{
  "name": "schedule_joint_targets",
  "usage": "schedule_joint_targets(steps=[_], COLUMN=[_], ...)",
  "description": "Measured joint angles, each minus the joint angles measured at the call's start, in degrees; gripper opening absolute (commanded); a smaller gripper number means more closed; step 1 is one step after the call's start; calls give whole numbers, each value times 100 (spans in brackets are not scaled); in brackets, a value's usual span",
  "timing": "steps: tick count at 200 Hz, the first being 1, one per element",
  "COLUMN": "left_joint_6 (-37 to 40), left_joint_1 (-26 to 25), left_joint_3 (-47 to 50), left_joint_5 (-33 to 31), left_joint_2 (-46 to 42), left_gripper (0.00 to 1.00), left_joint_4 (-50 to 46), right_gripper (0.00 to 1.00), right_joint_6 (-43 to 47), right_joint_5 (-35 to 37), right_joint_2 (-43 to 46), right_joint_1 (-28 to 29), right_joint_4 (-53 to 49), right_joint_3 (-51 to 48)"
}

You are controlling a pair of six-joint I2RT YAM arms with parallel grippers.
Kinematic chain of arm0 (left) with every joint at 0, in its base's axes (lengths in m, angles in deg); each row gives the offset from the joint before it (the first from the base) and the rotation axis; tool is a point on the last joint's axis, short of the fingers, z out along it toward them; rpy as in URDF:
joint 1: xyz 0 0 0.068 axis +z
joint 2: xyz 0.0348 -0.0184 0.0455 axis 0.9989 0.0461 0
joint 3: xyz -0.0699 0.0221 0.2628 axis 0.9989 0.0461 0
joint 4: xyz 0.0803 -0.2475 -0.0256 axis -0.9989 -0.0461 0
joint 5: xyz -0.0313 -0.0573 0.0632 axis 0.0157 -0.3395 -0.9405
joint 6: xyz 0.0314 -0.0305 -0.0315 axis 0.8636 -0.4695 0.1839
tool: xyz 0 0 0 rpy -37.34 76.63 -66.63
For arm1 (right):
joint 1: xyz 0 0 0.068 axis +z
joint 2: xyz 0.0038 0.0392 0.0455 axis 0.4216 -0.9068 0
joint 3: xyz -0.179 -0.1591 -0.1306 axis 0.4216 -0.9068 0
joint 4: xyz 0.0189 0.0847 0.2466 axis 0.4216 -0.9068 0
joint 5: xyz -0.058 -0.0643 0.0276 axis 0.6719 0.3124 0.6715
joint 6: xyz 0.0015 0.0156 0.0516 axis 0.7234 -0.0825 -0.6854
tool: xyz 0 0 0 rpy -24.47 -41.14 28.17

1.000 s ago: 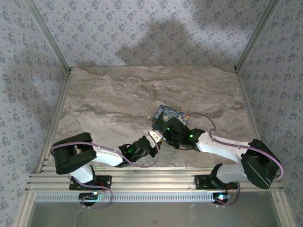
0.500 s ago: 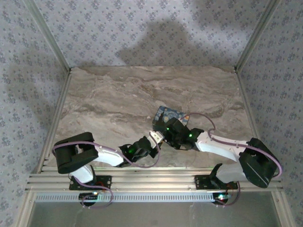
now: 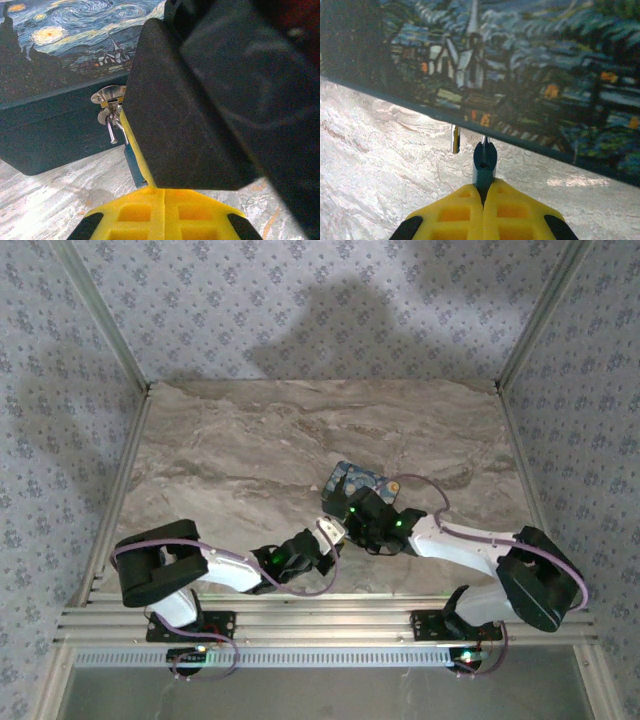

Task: Unlock a padlock with a key

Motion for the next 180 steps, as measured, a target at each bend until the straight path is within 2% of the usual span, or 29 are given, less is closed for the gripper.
schedule_joint_targets(steps=[9, 11, 15, 32, 79, 139, 180], left_joint_6=[42, 52, 15, 15, -42, -317, -426], left_joint_1=[2, 2, 2, 2, 2, 2, 2], left_joint_3=[0, 0, 0, 2, 90, 208, 203], left_joint_5=[-35, -35, -70, -153, -455, -739, -789], left_joint_2=[-22, -26, -44, -155, -393, -671, -704], left_gripper=[32, 39, 45, 55, 57, 57, 57], left_joint_4=[-7, -13, -17, -50, -116, -649, -785], right_gripper=[0, 0, 0, 0, 0, 0, 0], right_joint_6=[186, 225, 299, 658, 1982, 3217, 3563], right_joint_5=[-7, -13, -28, -162, -525, -603, -673], right_joint_2=[81, 98, 146, 358, 535, 337, 337], right_joint_1=[-24, -31, -48, -197, -953, -1270, -1519], right_joint_4=[-4, -4, -7, -76, -669, -1421, -1622], right_joint_3=[-31, -35, -55, -140, -164, 234, 282])
